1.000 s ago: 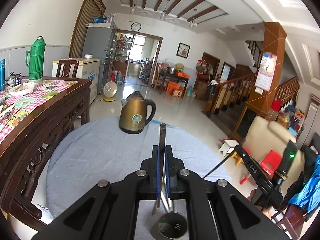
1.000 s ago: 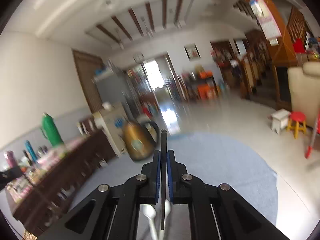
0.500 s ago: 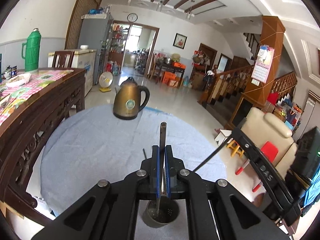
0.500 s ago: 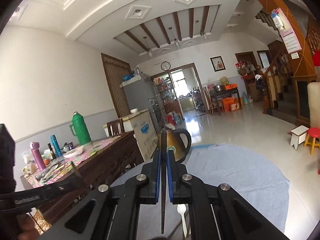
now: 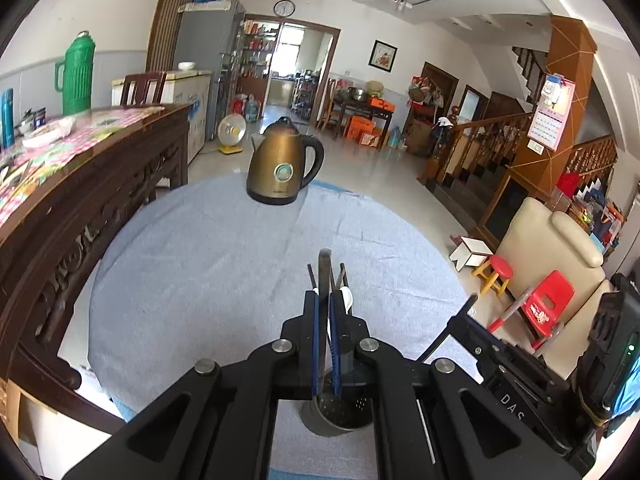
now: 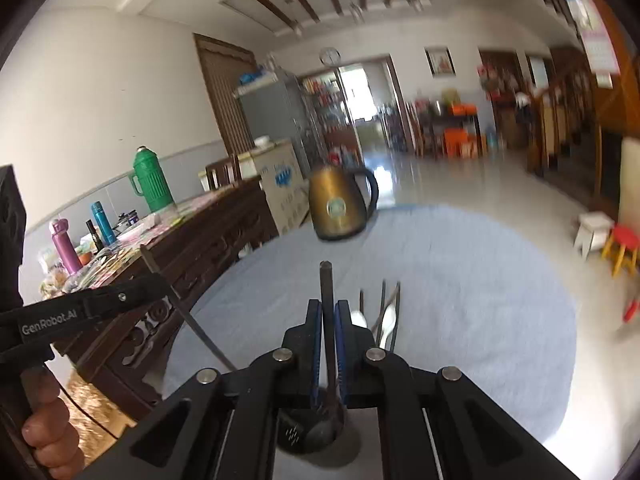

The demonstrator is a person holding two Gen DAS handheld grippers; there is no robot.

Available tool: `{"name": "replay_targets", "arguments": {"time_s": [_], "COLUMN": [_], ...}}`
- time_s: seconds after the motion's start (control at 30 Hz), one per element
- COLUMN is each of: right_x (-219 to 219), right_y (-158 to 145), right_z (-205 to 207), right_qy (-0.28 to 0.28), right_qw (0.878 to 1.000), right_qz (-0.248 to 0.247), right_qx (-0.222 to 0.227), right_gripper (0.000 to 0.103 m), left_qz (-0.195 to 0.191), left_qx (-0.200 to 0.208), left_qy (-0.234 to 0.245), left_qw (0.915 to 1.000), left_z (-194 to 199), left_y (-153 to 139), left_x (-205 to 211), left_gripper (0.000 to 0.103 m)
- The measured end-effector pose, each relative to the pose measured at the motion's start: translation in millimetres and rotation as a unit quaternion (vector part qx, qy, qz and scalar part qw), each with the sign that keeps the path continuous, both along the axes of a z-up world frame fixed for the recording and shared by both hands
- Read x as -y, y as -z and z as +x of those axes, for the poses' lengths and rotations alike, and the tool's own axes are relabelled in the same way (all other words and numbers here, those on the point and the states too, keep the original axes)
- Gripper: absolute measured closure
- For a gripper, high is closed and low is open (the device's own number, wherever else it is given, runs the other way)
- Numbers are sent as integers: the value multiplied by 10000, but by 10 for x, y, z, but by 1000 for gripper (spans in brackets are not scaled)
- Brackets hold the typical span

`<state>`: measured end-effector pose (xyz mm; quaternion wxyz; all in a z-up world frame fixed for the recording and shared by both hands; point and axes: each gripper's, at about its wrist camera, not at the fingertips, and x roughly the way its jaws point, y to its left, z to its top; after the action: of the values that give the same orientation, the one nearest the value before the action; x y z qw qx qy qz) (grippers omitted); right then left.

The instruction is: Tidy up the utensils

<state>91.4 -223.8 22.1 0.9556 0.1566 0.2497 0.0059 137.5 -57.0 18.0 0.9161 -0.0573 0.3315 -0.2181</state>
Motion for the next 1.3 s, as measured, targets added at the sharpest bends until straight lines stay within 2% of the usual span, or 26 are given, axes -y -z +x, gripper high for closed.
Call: {"name": "replay_targets", "arguments": {"time_s": [0.03, 0.1, 0.13, 0.17, 0.2, 0.3, 0.43, 0.57, 0.97, 1.3], "right_x": [44, 138, 158, 215, 257, 370, 534, 709, 1009, 1249], "right_y": [16, 26, 35, 24, 14, -34, -75, -7, 228, 608], "right_z": [-12, -68, -83, -140, -201, -369, -434, -399, -191, 96], "right_qy": [-3, 113, 152, 227, 324, 641, 981, 1199, 1484, 1676], "right_qw": [9999, 9996, 9994, 9990, 9984, 9958, 9923, 9895, 9845, 9783], "right_qz": [105, 247, 302, 369, 400, 363, 481, 674, 927, 1159], "right_qx": [-35, -17, 26, 117, 243, 552, 579, 451, 93, -388], "right_gripper": [91, 73, 67, 55, 51, 51, 51, 51, 51, 51], "left_qz": [29, 60, 41, 14, 0, 30, 10, 20, -11, 16], "left_qx": [9, 33, 25, 28, 56, 162, 196, 191, 55, -292], "left_qy": [-29, -74, -90, -102, -128, -187, -269, -463, -950, -1503], "left_qw": [10000, 9999, 9999, 9999, 9999, 9997, 9994, 9987, 9955, 9882], "left_z": [-8, -20, -30, -43, -62, -114, -118, -82, 245, 768], "left_y": [1, 0, -4, -12, -19, -61, -80, -61, 77, 398], "left_x": [-13, -30, -45, -58, -74, -107, -177, -274, -578, -921], "left_gripper": [96, 92, 82, 74, 73, 72, 70, 66, 66, 65]}}
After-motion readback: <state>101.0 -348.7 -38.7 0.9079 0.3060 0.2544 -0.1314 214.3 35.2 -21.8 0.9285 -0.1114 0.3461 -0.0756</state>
